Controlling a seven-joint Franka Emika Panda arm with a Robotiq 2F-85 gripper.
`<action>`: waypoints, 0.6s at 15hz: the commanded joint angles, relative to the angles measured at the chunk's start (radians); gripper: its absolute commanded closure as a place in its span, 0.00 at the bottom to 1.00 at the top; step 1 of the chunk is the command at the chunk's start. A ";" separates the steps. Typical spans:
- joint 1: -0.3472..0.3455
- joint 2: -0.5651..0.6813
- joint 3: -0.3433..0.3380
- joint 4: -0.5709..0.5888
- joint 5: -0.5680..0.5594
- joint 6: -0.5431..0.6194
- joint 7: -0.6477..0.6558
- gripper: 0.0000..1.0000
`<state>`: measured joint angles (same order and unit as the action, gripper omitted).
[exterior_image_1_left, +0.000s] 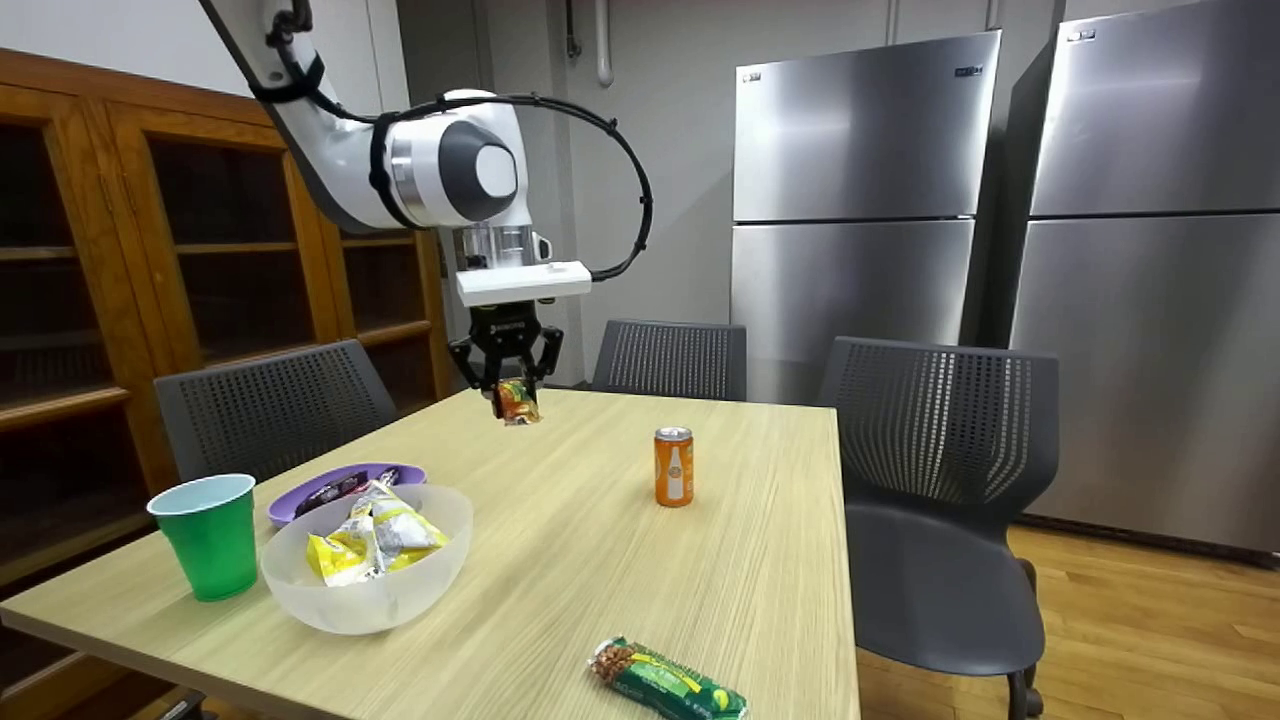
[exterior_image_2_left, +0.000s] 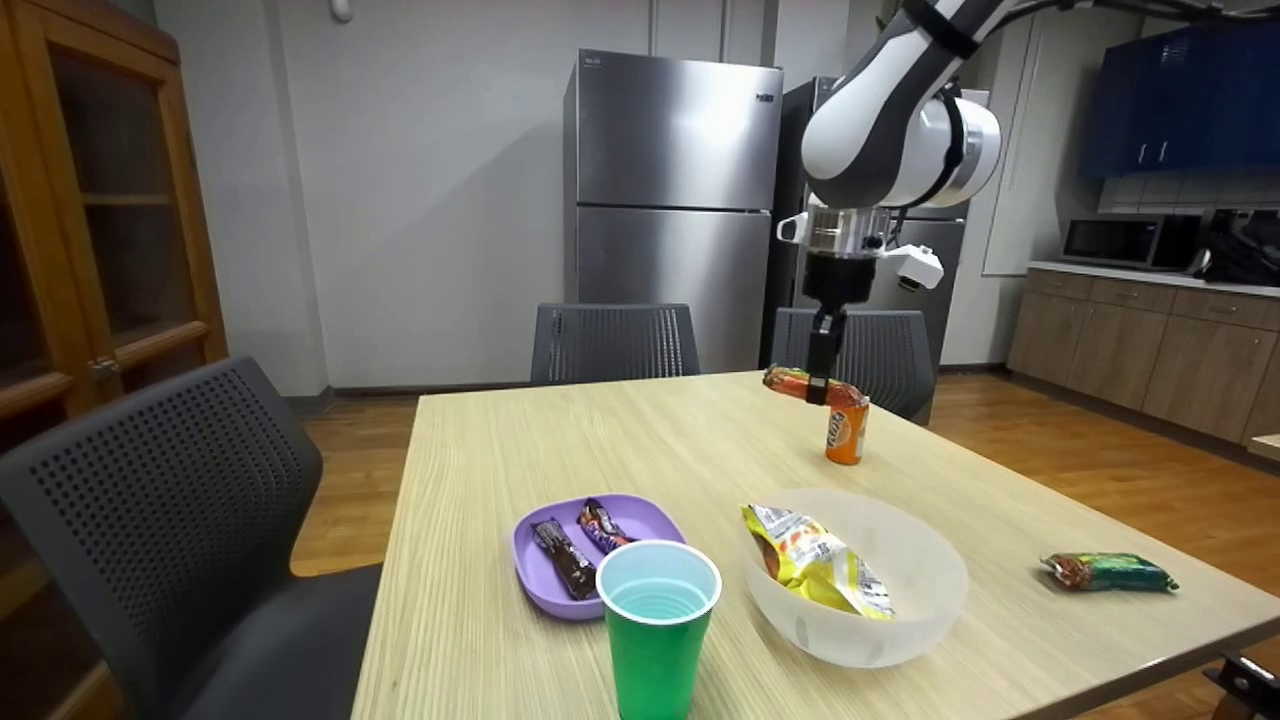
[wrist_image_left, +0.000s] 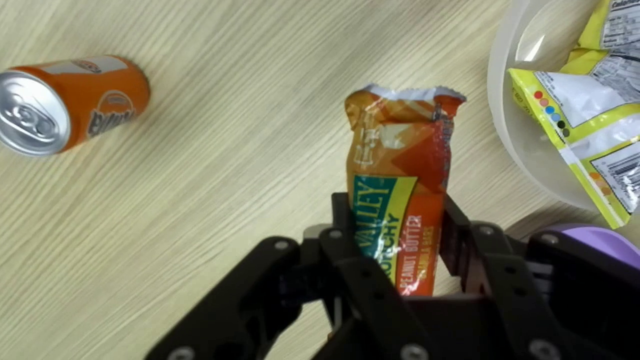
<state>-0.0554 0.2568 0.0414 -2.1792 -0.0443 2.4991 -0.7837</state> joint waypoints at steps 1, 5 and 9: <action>0.025 0.021 0.028 0.032 -0.014 0.010 0.026 0.82; 0.067 0.035 0.052 0.046 -0.025 0.017 0.072 0.82; 0.114 0.064 0.070 0.087 -0.031 -0.004 0.168 0.82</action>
<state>0.0348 0.2946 0.0967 -2.1396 -0.0480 2.5102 -0.7025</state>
